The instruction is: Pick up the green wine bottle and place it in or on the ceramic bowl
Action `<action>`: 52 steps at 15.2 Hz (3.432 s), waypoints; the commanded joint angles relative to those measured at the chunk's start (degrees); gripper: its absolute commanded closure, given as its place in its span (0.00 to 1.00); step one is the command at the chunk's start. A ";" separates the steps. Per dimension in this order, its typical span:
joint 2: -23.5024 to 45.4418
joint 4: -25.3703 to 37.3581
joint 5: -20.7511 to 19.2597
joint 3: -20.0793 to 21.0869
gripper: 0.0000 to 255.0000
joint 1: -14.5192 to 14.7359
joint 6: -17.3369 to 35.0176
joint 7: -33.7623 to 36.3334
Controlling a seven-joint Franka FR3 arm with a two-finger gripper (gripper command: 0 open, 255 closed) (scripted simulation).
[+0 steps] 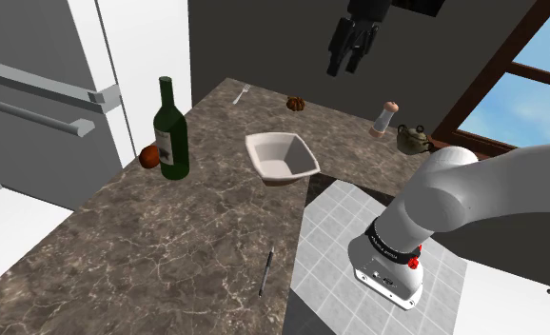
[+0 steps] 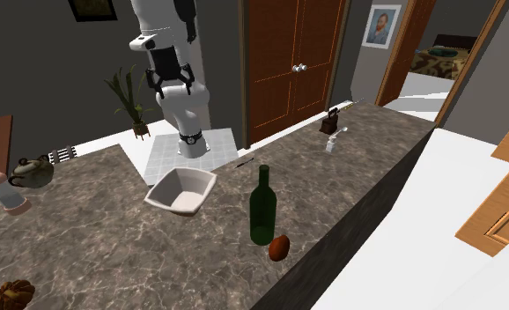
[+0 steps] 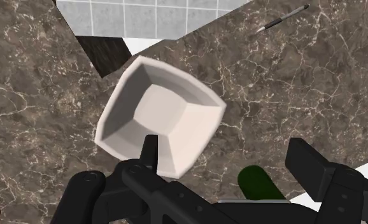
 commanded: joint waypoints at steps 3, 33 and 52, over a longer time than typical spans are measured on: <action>2.71 0.50 0.90 1.94 0.00 0.49 2.78 2.05; 62.50 46.35 -15.20 20.45 0.00 8.39 19.77 35.18; 63.74 42.33 -15.81 20.03 1.00 8.17 24.96 35.65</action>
